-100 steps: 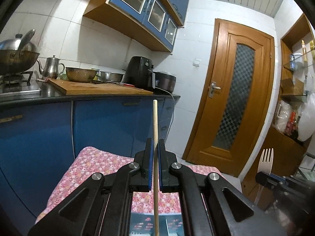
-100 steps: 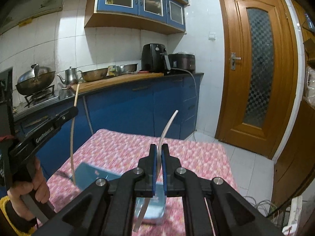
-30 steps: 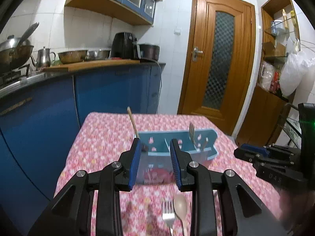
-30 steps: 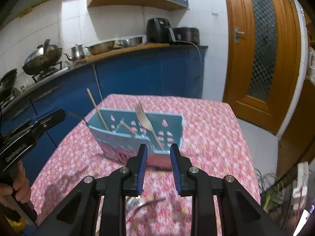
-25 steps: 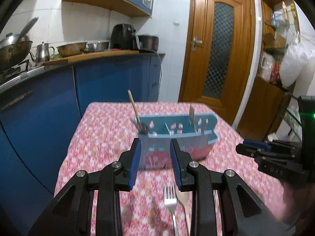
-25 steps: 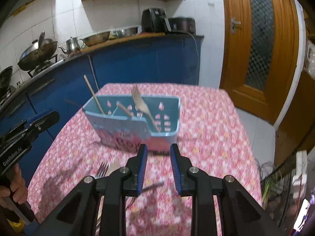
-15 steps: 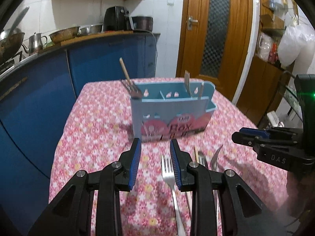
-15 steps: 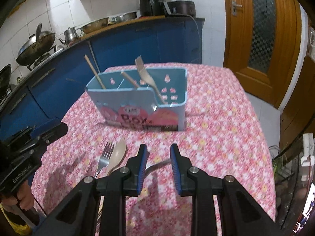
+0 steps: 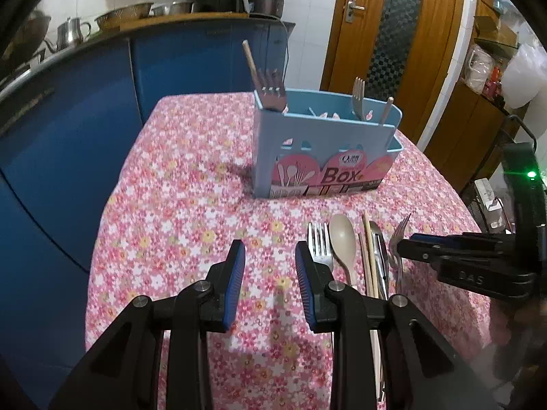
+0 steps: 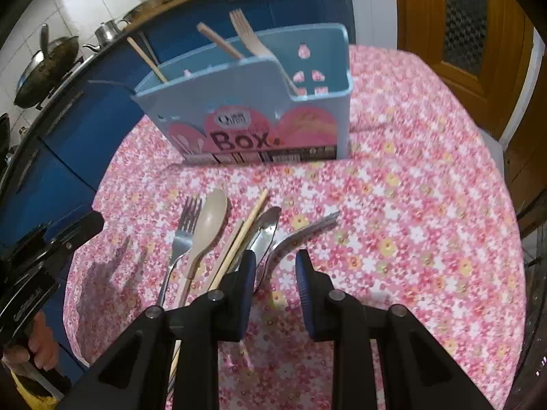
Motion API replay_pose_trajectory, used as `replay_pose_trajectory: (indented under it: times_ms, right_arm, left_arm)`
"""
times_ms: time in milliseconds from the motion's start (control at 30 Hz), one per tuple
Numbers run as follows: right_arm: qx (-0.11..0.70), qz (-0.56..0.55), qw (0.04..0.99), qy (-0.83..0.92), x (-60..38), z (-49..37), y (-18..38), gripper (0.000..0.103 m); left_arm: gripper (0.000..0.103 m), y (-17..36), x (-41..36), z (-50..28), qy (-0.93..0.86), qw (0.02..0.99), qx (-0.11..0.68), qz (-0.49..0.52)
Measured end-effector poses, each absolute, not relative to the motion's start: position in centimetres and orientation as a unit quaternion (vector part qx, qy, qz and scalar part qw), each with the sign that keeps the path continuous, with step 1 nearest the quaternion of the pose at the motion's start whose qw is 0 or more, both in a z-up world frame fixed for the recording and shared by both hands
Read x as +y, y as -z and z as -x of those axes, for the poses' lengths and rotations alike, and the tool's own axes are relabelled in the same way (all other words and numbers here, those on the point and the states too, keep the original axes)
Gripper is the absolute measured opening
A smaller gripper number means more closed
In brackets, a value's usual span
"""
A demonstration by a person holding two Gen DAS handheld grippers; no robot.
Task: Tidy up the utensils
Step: 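Move both tools back down toward the remaining utensils on the table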
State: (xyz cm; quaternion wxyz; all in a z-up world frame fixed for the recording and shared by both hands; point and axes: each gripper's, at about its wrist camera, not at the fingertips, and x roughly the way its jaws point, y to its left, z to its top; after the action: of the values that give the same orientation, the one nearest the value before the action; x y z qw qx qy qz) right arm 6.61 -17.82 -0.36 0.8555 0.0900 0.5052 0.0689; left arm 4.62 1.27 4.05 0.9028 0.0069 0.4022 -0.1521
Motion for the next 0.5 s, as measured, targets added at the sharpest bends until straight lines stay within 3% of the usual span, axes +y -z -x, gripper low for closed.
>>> replay_pose_trajectory:
  times_ms: [167, 333, 500]
  right_arm:
    - [0.526, -0.098, 0.842, -0.068, -17.5, -7.4, 1.5, 0.027]
    - [0.523, -0.099, 0.843, -0.075, -17.4, -7.7, 1.7, 0.01]
    - [0.519, -0.083, 0.846, -0.087, -17.3, -7.4, 1.4, 0.01]
  left_arm:
    - [0.03, -3.5, 1.4, -4.9, 0.153, 0.895, 0.419, -0.001]
    - [0.03, -2.9, 1.2, -5.2, 0.159, 0.886, 0.436, 0.005]
    - [0.03, -2.5, 0.6, -5.4, 0.166, 0.878, 0.449, 0.007]
